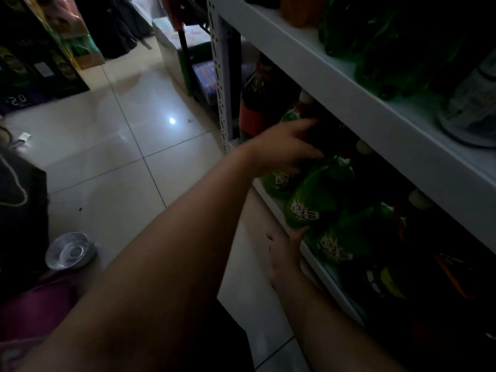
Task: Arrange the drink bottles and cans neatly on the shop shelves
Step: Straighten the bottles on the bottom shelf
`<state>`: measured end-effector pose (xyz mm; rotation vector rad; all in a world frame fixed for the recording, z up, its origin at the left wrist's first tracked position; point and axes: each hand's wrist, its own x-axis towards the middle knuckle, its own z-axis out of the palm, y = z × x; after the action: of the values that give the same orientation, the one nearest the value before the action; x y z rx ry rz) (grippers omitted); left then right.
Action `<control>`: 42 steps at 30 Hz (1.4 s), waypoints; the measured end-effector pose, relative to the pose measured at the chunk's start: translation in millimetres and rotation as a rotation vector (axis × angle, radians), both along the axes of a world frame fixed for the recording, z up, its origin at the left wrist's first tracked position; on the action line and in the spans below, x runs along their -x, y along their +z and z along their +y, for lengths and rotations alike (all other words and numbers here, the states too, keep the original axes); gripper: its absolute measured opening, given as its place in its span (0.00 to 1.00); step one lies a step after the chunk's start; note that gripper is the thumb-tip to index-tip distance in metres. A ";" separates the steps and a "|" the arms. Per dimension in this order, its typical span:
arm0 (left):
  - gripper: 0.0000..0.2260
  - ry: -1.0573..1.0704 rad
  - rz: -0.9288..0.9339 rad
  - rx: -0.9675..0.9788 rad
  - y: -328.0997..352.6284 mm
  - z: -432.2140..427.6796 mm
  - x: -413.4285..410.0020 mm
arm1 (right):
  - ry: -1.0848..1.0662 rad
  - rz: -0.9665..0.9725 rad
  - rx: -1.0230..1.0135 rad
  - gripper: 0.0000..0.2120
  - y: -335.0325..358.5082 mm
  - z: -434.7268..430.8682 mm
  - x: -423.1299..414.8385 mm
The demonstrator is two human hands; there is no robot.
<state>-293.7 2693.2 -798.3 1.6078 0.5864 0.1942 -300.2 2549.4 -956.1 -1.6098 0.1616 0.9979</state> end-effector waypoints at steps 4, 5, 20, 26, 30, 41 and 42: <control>0.09 0.488 -0.083 0.172 -13.8 45.8 31.3 | 0.064 0.031 0.039 0.43 -5.8 -2.7 -2.4; 0.08 0.614 -0.048 0.157 -25.0 54.4 37.8 | 0.081 0.019 0.040 0.41 -8.0 -0.4 -4.4; 0.36 0.508 0.142 -0.585 -46.1 29.9 -59.3 | 0.469 -0.470 -0.065 0.15 28.9 49.0 -20.3; 0.39 0.213 -0.082 -0.443 -40.6 70.4 -35.2 | 0.453 -0.441 0.038 0.15 17.6 42.2 -25.2; 0.46 0.032 -0.058 -0.253 -41.2 83.3 -29.9 | 0.415 -0.358 0.071 0.17 19.0 41.0 -27.2; 0.33 0.265 0.146 -0.916 -28.9 67.5 -47.2 | 0.410 -0.324 0.103 0.16 7.8 33.7 -9.0; 0.33 0.226 0.107 -0.861 -27.6 70.1 -45.1 | 0.410 -0.321 0.104 0.15 7.3 33.1 -9.7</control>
<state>-248.6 2763.3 -825.9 2.3865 0.8305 0.5909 -290.6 2582.4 -948.8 -1.9204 -0.3545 1.0313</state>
